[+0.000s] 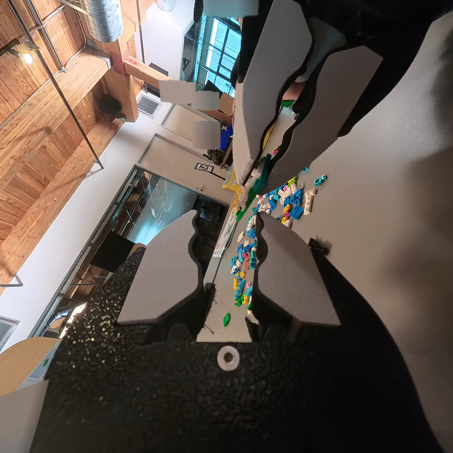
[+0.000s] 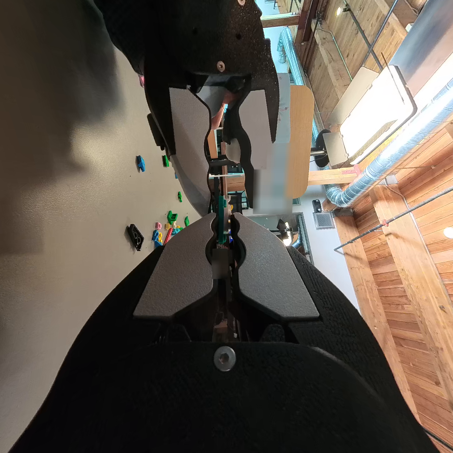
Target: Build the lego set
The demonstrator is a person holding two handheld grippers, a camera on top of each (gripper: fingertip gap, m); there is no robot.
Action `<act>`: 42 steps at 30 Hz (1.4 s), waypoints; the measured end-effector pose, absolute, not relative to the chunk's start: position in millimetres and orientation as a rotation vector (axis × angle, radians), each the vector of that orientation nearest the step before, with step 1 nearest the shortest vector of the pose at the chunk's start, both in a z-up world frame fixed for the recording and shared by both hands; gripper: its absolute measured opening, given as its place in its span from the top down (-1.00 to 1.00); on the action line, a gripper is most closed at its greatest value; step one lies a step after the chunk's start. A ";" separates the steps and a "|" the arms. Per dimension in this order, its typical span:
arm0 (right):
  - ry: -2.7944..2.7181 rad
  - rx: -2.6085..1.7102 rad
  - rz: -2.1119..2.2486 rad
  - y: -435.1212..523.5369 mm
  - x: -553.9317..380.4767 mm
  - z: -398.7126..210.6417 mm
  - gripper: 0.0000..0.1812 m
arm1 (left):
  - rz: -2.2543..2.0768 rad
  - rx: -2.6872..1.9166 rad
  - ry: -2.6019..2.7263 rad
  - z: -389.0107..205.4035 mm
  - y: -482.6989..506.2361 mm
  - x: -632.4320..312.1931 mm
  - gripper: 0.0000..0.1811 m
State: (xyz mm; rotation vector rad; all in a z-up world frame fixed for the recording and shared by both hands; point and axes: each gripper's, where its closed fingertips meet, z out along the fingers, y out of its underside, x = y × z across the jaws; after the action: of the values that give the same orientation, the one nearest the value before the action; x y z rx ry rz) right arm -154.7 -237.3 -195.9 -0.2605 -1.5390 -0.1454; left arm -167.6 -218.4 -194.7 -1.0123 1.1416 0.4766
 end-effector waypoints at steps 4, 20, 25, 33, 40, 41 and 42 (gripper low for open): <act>-1.534 -0.256 -0.149 -237.5 -154.5 -195.0 0.93 | 0.476 -1.020 1.132 -194.1 -217.2 -169.1 0.53; -1.535 -0.236 -0.142 -239.9 -153.4 -194.8 0.93 | 0.444 -0.994 1.156 -194.4 -221.9 -163.4 0.52; -1.549 -0.223 -0.119 -243.9 -153.6 -196.6 0.93 | 0.462 -0.950 1.200 -196.3 -226.8 -156.9 0.59; -1.583 -0.196 -0.058 -253.4 -153.1 -199.9 0.93 | 0.454 -0.904 1.289 -200.9 -235.6 -148.1 0.70; -1.593 -0.204 0.007 -257.9 -152.4 -199.4 0.93 | 0.430 -0.894 1.371 -208.7 -239.9 -147.3 0.60; -1.596 -0.206 0.016 -258.5 -152.4 -199.8 0.93 | 0.424 -0.894 1.380 -210.0 -240.5 -146.6 0.59; -1.602 -0.204 0.024 -259.6 -152.5 -200.6 0.93 | 0.425 -0.892 1.380 -210.1 -240.6 -146.1 0.60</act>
State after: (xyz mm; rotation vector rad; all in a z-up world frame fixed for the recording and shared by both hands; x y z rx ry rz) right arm -152.5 -259.6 -200.6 -0.2042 -1.6022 0.0241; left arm -146.1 -240.6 -210.1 -0.8924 1.3804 0.4247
